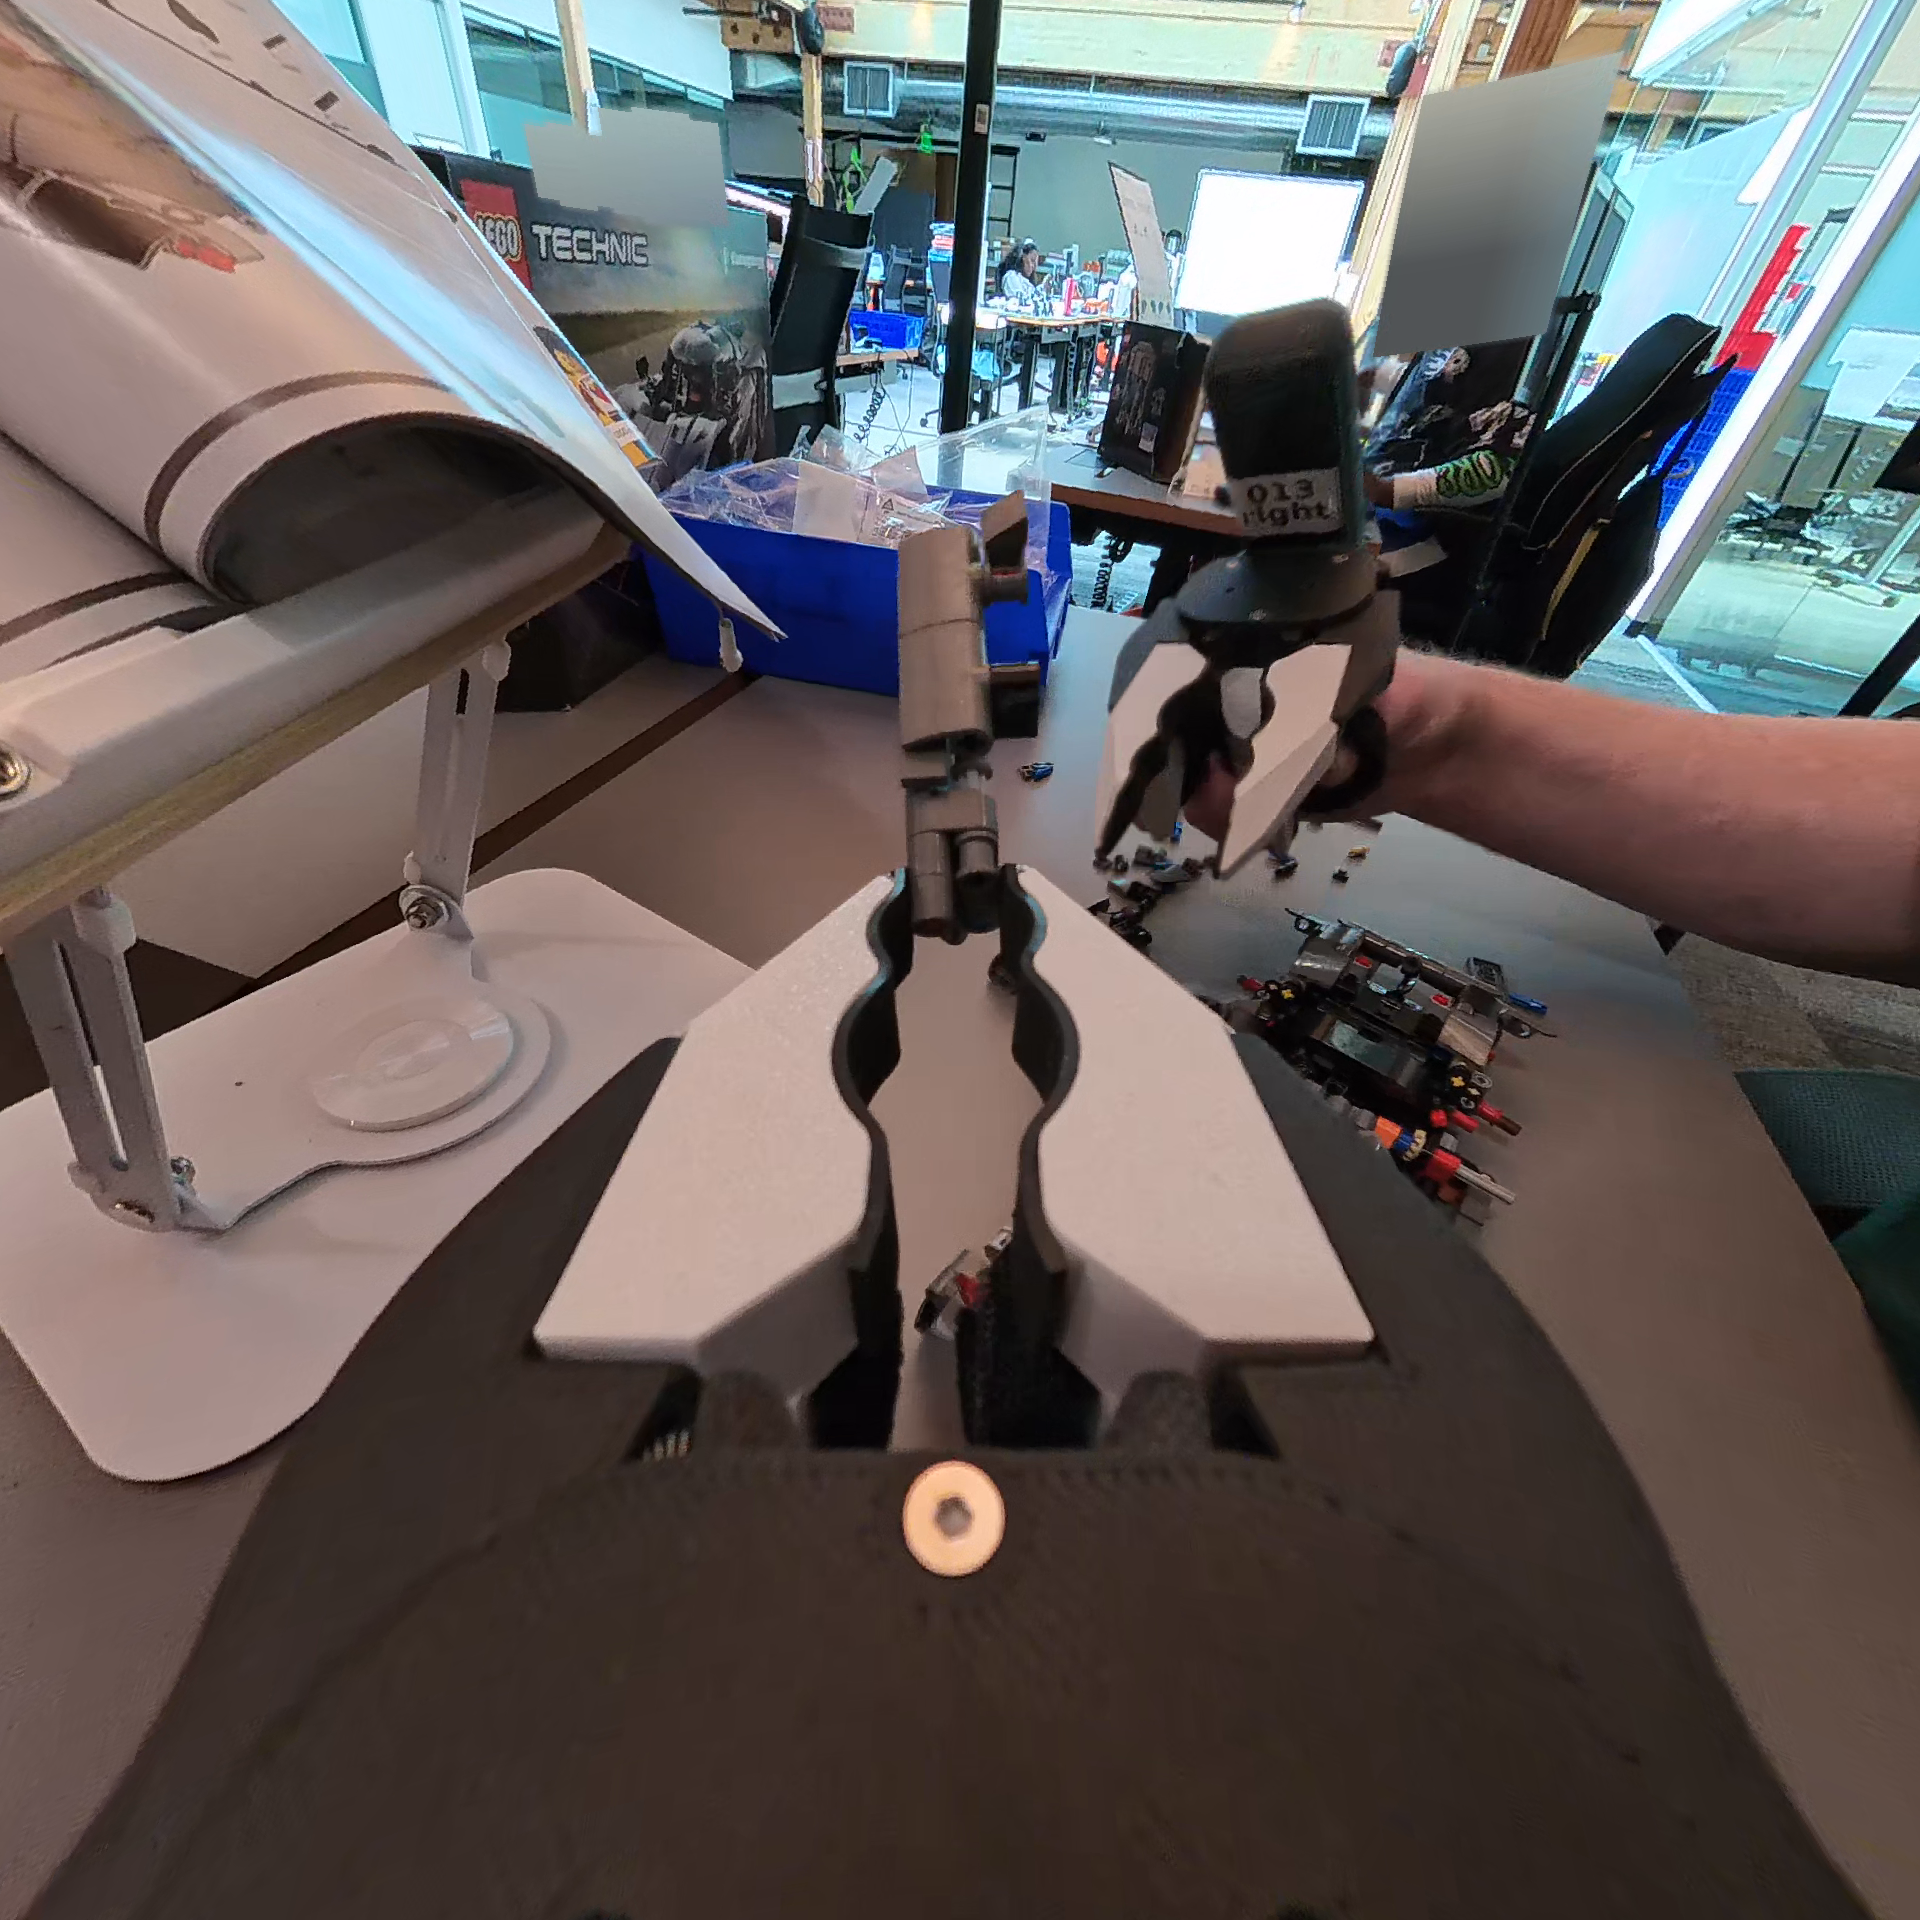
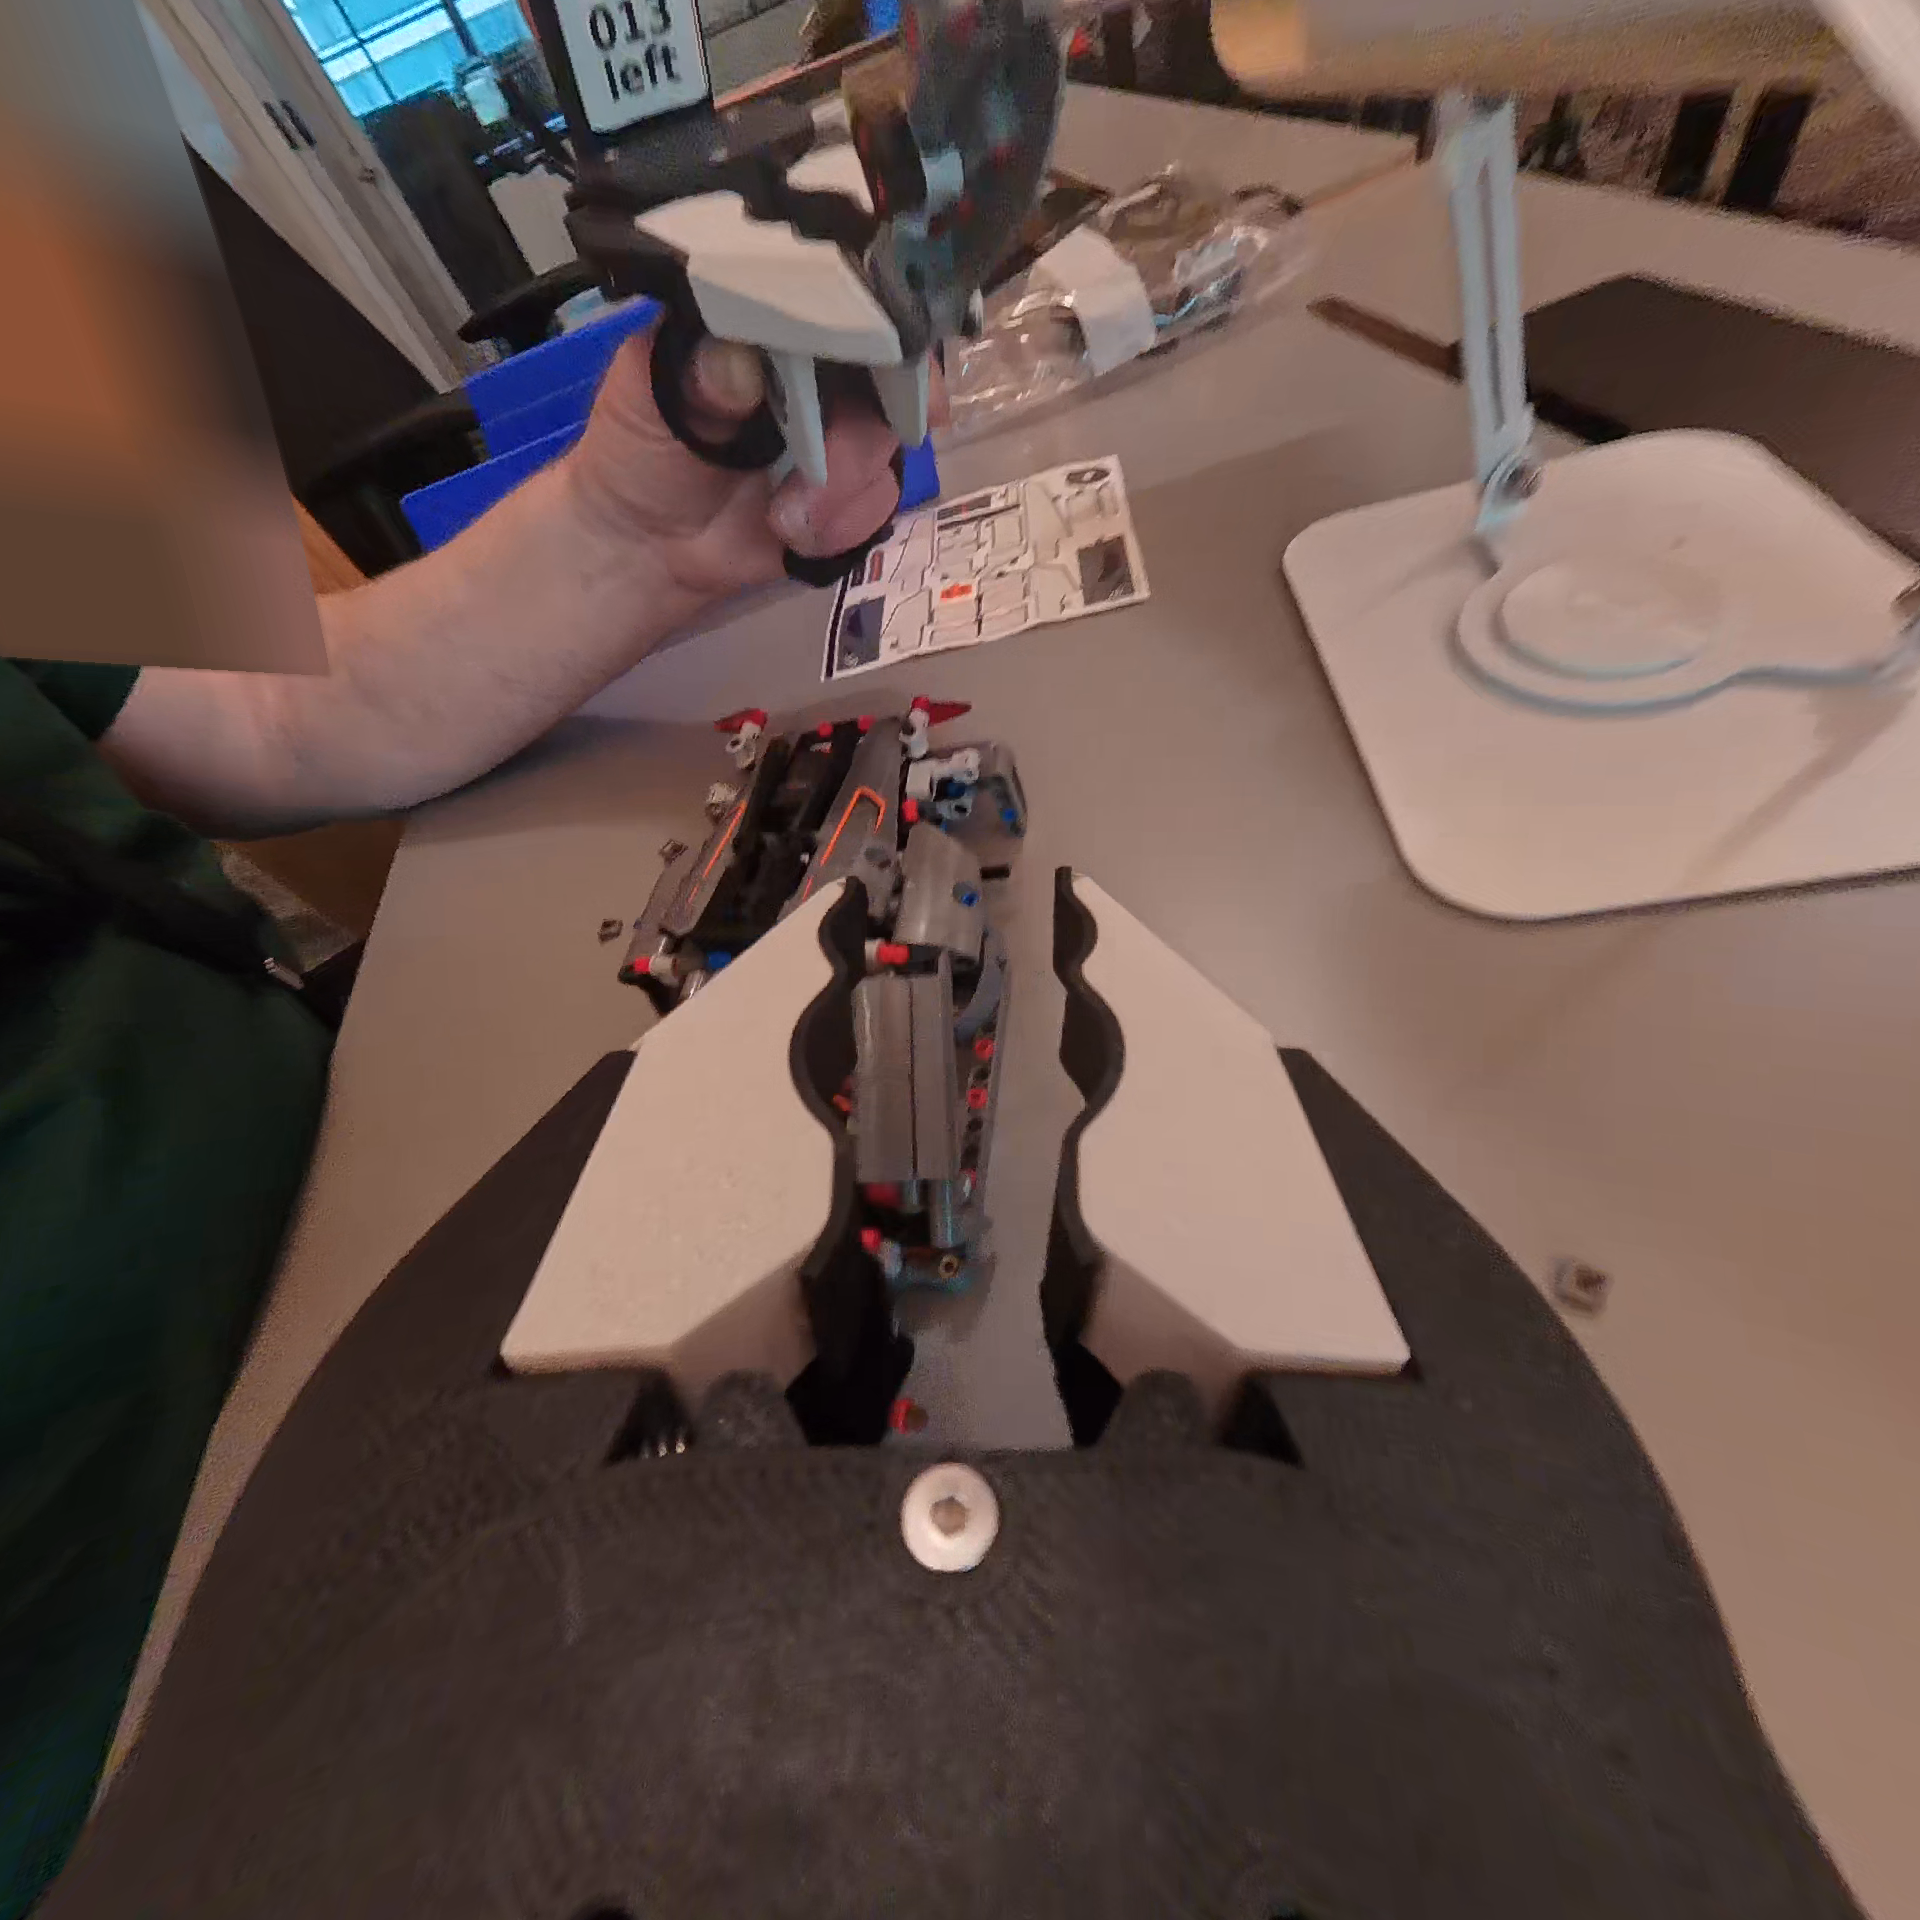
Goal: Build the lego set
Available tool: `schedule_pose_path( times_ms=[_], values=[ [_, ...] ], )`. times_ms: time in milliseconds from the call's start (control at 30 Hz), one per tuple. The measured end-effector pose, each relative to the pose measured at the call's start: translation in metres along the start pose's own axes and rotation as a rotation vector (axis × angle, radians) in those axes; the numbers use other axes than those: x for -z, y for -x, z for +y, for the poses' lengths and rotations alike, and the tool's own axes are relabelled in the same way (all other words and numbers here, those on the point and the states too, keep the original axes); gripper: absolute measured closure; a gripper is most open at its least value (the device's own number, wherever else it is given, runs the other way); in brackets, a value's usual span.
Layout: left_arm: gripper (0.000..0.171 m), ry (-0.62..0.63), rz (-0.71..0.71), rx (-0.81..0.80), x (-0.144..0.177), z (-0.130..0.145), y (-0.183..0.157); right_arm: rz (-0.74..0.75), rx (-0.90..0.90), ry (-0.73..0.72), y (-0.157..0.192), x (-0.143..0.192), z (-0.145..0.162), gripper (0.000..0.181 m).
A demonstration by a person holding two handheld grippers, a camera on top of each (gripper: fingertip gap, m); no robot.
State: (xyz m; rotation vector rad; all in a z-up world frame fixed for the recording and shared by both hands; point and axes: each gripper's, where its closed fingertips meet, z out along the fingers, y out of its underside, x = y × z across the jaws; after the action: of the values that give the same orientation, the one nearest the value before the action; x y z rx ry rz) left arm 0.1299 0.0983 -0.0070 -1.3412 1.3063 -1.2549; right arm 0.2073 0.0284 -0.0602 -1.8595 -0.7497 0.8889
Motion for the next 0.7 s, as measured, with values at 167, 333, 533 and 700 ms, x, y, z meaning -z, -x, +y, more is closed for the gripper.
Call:
schedule_pose_path(
  times_ms=[167, 333, 533, 700],
  values=[
    [0.158, -0.006, 0.011, -0.008, -0.002, 0.000, -0.003, 0.138, 0.157, -0.030, -0.001, -0.006, -0.037, 0.141],
    [0.158, -0.012, 0.028, 0.006, -0.003, 0.001, -0.004, 0.239, 0.304, -0.068, 0.007, -0.015, -0.074, 0.133],
    [0.158, -0.037, 0.069, 0.046, -0.001, -0.002, -0.007, 0.337, 0.400, -0.054, 0.004, -0.025, -0.099, 0.121],
    [0.158, -0.062, 0.116, 0.110, 0.000, -0.004, -0.009, 0.446, 0.545, 0.034, -0.001, -0.043, -0.099, 0.114]
  ],
)
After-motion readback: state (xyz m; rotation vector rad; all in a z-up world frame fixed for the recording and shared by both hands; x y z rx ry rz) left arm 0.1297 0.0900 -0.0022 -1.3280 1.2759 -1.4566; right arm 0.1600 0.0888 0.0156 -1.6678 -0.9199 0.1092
